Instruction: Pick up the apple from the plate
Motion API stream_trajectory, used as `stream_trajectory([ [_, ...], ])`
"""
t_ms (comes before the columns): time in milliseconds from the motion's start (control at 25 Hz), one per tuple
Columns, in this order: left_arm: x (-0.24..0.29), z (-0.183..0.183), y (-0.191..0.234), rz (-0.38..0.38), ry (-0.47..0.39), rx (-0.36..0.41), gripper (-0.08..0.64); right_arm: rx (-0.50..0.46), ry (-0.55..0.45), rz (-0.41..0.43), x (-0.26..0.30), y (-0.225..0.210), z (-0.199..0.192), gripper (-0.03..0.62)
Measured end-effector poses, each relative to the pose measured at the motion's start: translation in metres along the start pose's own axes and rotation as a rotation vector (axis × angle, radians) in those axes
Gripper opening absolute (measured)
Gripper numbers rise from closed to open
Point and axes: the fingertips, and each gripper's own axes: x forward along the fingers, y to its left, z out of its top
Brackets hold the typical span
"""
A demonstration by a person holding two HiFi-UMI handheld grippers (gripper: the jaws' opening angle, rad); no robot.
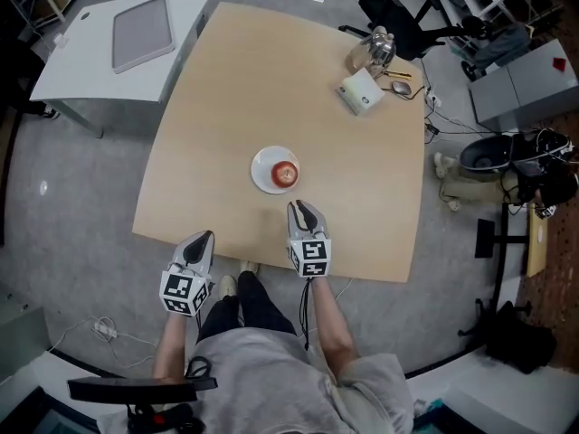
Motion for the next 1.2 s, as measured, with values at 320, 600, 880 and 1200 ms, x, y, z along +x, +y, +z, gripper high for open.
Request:
stream_trajectory([
  [320,0.007,-0.001,0.004,0.026,0.011,-0.004,0.02,-0.006,0.024,0.02,0.024,-0.007,-0.004,0.106],
  [600,0.015,0.002,0.005,0.034,0.013,-0.01,0.02,-0.013,0.057,0.039,0.043,-0.013,-0.008,0.143],
  [880,0.022,0.003,0.01,0.055,0.021,-0.018,0.02,-0.015,0.079,0.052,0.061,-0.019,-0.01,0.189],
  [1200,0.028,-0.001,0.012,0.068,0.033,-0.028,0.02,-0.009,0.098,0.074,0.074,-0.02,-0.016,0.267],
])
